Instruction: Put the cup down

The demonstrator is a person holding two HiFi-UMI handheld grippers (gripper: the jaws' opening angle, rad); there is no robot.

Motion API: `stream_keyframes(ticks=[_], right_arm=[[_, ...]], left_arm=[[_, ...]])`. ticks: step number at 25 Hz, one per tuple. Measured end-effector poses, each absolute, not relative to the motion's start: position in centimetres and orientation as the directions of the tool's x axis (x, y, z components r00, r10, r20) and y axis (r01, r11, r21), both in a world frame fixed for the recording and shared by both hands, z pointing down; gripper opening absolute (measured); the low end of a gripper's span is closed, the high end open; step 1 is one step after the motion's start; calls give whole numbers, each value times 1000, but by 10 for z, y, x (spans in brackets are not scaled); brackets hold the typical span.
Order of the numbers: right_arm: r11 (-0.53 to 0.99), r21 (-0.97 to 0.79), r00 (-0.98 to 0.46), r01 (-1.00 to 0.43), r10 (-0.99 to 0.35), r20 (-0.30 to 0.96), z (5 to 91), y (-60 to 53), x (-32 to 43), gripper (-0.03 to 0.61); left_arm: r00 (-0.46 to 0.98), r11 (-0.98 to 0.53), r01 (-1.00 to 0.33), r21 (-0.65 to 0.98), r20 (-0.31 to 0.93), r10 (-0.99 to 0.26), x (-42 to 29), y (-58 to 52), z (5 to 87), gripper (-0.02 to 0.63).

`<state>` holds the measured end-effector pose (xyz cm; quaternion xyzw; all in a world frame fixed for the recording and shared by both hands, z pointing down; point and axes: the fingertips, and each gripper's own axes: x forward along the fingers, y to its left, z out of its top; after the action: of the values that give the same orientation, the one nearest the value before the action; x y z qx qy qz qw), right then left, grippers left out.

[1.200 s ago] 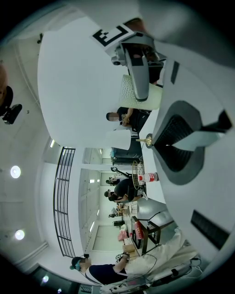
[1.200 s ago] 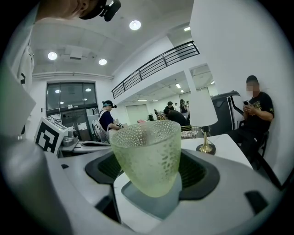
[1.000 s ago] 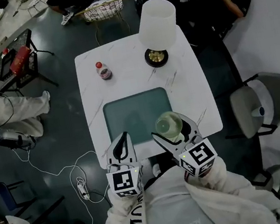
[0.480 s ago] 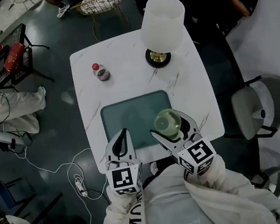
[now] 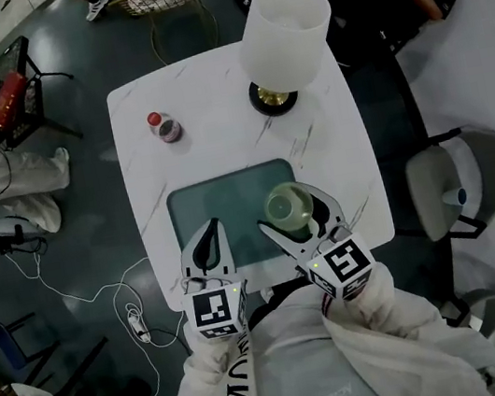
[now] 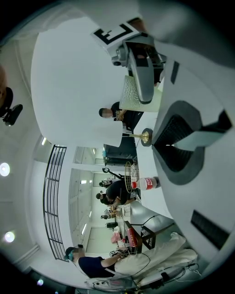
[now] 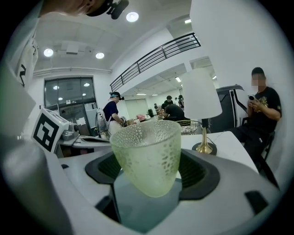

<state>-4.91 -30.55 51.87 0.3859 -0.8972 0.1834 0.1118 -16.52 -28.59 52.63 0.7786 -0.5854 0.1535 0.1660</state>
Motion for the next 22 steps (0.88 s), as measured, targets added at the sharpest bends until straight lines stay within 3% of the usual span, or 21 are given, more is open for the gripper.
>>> stream_keyframes(ticks=[22], right_arm=[[659,-182,-672,-729,-641,370,572,-332,-60,380]], left_arm=[[269,-274,-960,58,467,-843,-159,-314,569,11]])
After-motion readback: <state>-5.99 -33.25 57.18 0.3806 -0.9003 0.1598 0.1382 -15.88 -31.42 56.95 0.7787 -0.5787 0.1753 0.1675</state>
